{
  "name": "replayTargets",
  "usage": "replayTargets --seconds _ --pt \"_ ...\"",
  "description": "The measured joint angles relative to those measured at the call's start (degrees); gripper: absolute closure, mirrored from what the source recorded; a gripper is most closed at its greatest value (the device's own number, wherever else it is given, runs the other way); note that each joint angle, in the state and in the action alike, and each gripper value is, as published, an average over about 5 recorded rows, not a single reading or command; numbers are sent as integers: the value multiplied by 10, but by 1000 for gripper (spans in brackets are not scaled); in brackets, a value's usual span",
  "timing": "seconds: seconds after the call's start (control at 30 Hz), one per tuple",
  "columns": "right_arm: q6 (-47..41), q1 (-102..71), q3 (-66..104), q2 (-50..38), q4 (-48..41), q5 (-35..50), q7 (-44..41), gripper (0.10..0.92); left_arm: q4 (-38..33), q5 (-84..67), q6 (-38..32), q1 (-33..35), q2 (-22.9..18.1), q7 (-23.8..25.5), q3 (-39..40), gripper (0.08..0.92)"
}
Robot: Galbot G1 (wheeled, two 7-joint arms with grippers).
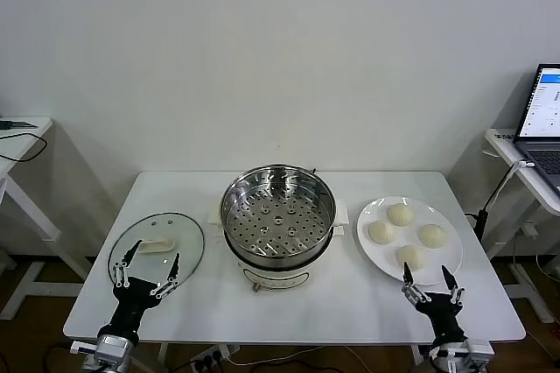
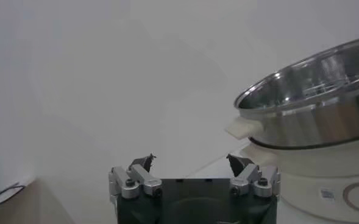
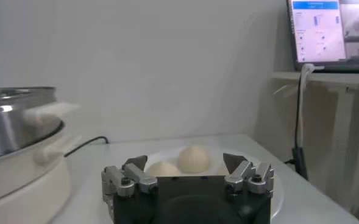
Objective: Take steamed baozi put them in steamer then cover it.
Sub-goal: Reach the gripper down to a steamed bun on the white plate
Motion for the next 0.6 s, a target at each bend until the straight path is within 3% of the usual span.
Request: replayTargets --seconds 0.37,0.6 --pt "-59 216 -72 -82 -117 62 -6 203 -16 1 0 10 -6 -4 9 177" --pt "-86 405 -184 -137 -259 104 -94 203 -20 1 1 12 -7 -6 12 177"
